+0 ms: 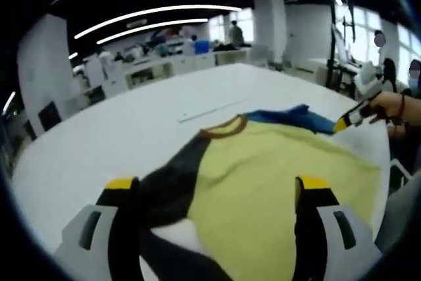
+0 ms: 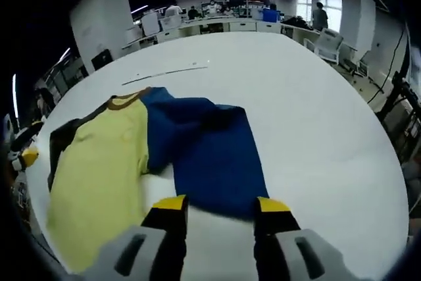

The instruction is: Fold the garment on the visible template until the final outline fits inside the template.

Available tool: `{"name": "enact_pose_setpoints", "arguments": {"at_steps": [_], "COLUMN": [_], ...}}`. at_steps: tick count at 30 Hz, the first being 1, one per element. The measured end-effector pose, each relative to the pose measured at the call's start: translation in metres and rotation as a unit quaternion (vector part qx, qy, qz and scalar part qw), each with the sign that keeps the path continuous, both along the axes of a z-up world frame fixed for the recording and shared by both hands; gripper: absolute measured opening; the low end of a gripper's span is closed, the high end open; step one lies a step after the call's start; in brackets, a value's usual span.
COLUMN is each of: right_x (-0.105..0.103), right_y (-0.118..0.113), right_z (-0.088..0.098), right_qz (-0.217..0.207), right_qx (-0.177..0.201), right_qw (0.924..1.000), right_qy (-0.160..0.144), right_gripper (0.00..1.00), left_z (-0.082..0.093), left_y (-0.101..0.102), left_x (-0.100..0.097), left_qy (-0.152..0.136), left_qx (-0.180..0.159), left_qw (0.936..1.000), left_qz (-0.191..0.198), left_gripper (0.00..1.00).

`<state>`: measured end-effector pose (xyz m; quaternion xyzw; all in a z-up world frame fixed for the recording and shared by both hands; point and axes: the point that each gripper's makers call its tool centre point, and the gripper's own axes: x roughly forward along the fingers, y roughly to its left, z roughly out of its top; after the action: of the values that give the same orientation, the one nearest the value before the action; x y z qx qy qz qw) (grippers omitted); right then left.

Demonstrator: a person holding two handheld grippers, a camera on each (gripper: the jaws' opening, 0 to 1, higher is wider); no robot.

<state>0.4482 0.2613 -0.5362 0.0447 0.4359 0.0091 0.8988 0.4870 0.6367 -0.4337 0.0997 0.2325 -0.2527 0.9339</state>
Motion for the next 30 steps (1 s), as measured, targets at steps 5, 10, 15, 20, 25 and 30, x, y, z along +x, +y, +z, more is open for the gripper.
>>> {"name": "enact_pose_setpoints", "arguments": {"at_steps": [5, 10, 15, 20, 25, 30], "right_x": [0.0, 0.0, 0.002, 0.003, 0.01, 0.022], "right_y": [-0.004, -0.015, -0.018, -0.022, -0.038, -0.062], "right_z": [-0.001, -0.003, -0.002, -0.002, 0.007, 0.019], "right_qz": [-0.016, -0.016, -0.012, 0.0, -0.01, 0.002], "right_qx": [-0.021, -0.053, -0.057, -0.048, -0.04, -0.063], "right_qw": [0.9996, 0.9985, 0.9982, 0.9988, 0.9989, 0.9975], "right_qy": [-0.004, -0.005, -0.014, -0.011, -0.022, -0.03], "right_gripper": [0.28, 0.11, 0.03, 0.0, 0.0, 0.0], "left_z": [0.0, -0.002, -0.003, -0.003, 0.002, 0.002], "left_y": [0.004, 0.003, 0.002, 0.002, -0.002, -0.006], "left_x": [0.0, -0.006, -0.009, -0.01, -0.012, -0.016], "left_qy": [0.0, 0.007, 0.008, 0.009, 0.005, 0.007], "left_qx": [-0.008, -0.007, -0.01, -0.007, -0.013, -0.018], "left_qw": [0.9999, 0.9999, 0.9999, 0.9999, 0.9999, 0.9998], "left_qz": [0.009, 0.007, 0.007, 0.007, 0.005, 0.001], "left_gripper": [0.92, 0.91, 0.91, 0.9, 0.9, 0.91]}}
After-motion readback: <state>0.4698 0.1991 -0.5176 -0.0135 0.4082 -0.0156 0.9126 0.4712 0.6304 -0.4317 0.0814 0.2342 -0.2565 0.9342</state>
